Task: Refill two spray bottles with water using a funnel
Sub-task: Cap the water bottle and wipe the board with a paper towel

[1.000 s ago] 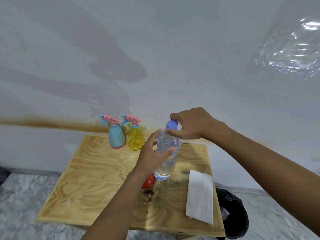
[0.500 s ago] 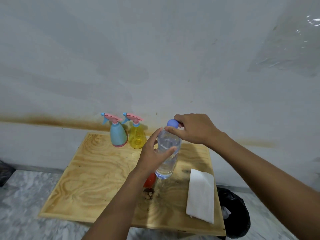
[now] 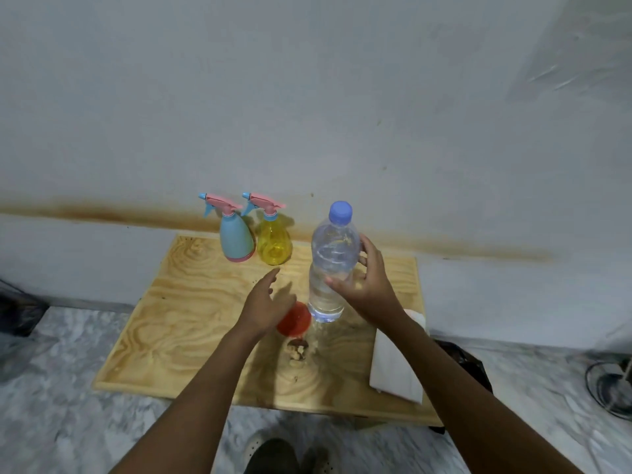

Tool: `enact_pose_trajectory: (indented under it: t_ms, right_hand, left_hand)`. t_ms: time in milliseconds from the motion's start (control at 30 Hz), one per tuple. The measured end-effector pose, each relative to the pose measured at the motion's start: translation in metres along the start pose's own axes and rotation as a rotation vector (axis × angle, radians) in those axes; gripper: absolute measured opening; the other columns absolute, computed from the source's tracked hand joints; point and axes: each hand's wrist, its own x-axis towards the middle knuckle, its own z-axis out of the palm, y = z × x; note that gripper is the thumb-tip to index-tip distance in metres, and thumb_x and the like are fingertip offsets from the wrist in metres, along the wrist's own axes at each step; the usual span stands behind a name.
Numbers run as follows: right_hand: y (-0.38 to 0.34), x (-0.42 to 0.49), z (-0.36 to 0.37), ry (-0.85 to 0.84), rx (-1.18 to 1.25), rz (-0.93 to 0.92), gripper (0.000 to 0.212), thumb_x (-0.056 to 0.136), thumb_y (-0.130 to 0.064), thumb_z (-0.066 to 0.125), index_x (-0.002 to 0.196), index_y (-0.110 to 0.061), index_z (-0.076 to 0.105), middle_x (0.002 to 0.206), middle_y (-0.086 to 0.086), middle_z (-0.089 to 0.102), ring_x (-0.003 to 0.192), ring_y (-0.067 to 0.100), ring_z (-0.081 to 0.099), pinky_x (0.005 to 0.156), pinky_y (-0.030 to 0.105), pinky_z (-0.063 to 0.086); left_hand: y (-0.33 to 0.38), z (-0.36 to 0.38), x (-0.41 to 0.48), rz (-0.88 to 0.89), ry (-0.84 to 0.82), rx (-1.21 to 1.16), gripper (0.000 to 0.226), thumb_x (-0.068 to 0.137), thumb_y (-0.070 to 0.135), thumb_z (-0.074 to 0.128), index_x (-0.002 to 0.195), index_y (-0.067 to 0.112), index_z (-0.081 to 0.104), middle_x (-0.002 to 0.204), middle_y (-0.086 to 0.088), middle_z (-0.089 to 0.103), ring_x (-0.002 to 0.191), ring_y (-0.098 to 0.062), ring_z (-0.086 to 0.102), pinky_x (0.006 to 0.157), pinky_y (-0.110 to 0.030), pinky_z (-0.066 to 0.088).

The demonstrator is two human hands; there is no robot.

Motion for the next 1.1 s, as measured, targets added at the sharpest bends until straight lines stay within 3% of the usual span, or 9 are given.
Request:
enact_pose_trajectory:
  t_ms: [100, 167, 267, 367, 533, 633, 833, 1000, 1100]
  right_hand:
    - [0.008, 0.003, 0.014, 0.04, 0.064, -0.019, 0.093, 0.069, -0.044, 0.087, 0.144, -0.037, 0.033, 0.142, -0.013, 0.048, 0.129, 0.007, 0.052, 0.104, 0.04, 0.05]
    - [0.013, 0.007, 0.021, 0.087, 0.034, -0.033, 0.088, 0.068, -0.043, 0.087, 0.14, -0.034, 0.037, 0.134, -0.011, 0.054, 0.123, 0.007, 0.056, 0.1, 0.036, 0.053]
    - [0.019, 0.01, 0.033, 0.157, -0.026, 0.015, 0.083, 0.064, -0.056, 0.083, 0.131, -0.036, 0.039, 0.126, -0.006, 0.057, 0.115, 0.01, 0.058, 0.095, 0.036, 0.055]
    - [0.027, 0.013, 0.044, 0.219, -0.05, 0.048, 0.083, 0.062, -0.062, 0.082, 0.129, -0.03, 0.045, 0.123, -0.003, 0.059, 0.111, 0.012, 0.06, 0.09, 0.038, 0.056]
    - [0.023, 0.019, 0.051, 0.302, -0.053, 0.096, 0.082, 0.063, -0.049, 0.09, 0.131, -0.027, 0.05, 0.119, -0.011, 0.062, 0.105, -0.003, 0.058, 0.081, 0.004, 0.045]
    - [0.018, 0.02, 0.054, 0.334, -0.048, 0.102, 0.082, 0.065, -0.044, 0.09, 0.133, -0.025, 0.05, 0.118, -0.013, 0.062, 0.104, -0.003, 0.058, 0.08, -0.002, 0.041]
    - [0.011, 0.021, 0.057, 0.383, -0.038, 0.141, 0.07, 0.067, -0.034, 0.089, 0.127, -0.028, 0.054, 0.105, -0.022, 0.064, 0.098, -0.011, 0.061, 0.076, 0.005, 0.047]
    - [0.01, 0.023, 0.053, 0.401, -0.045, 0.129, 0.07, 0.062, -0.038, 0.088, 0.123, -0.026, 0.057, 0.105, -0.017, 0.067, 0.098, 0.004, 0.066, 0.085, 0.031, 0.058]
    - [0.012, 0.024, 0.049, 0.414, -0.046, 0.121, 0.071, 0.06, -0.04, 0.089, 0.122, -0.025, 0.058, 0.105, -0.014, 0.069, 0.098, 0.007, 0.067, 0.085, 0.04, 0.058]
  left_hand:
    - [-0.023, 0.009, 0.005, -0.138, -0.071, 0.111, 0.079, 0.085, 0.015, 0.077, 0.152, 0.01, 0.035, 0.15, -0.009, 0.044, 0.138, -0.026, 0.044, 0.111, -0.033, 0.035]
    - [-0.038, 0.014, 0.011, -0.145, -0.111, 0.229, 0.078, 0.084, 0.024, 0.078, 0.15, 0.009, 0.039, 0.151, -0.009, 0.044, 0.138, -0.026, 0.044, 0.113, -0.031, 0.032]
    - [-0.064, 0.021, 0.025, -0.119, -0.136, 0.369, 0.065, 0.077, 0.045, 0.073, 0.132, 0.014, 0.058, 0.131, -0.005, 0.061, 0.122, -0.025, 0.057, 0.099, -0.027, 0.041]
    - [-0.064, 0.026, 0.025, -0.065, -0.09, 0.324, 0.041, 0.081, 0.028, 0.077, 0.119, 0.018, 0.066, 0.115, 0.003, 0.065, 0.107, -0.016, 0.06, 0.089, -0.022, 0.042]
    - [-0.065, 0.031, 0.024, 0.009, -0.076, 0.308, 0.034, 0.089, 0.025, 0.072, 0.121, 0.018, 0.069, 0.119, 0.0, 0.068, 0.109, -0.019, 0.063, 0.096, -0.031, 0.049]
    - [-0.067, 0.033, 0.025, 0.024, -0.048, 0.283, 0.032, 0.09, 0.023, 0.071, 0.121, 0.015, 0.07, 0.121, -0.002, 0.068, 0.11, -0.019, 0.063, 0.099, -0.032, 0.049]
    - [-0.07, 0.036, 0.024, 0.053, -0.013, 0.252, 0.031, 0.09, 0.022, 0.071, 0.12, 0.013, 0.07, 0.122, -0.003, 0.068, 0.111, -0.018, 0.062, 0.1, -0.03, 0.048]
    - [-0.069, 0.032, 0.031, 0.066, 0.039, 0.245, 0.028, 0.09, 0.019, 0.071, 0.118, 0.011, 0.071, 0.119, -0.004, 0.07, 0.11, -0.019, 0.064, 0.096, -0.022, 0.044]
    - [-0.059, 0.028, 0.045, 0.096, 0.092, 0.239, 0.026, 0.09, 0.018, 0.071, 0.116, 0.011, 0.072, 0.117, -0.004, 0.07, 0.107, -0.018, 0.064, 0.094, -0.02, 0.042]
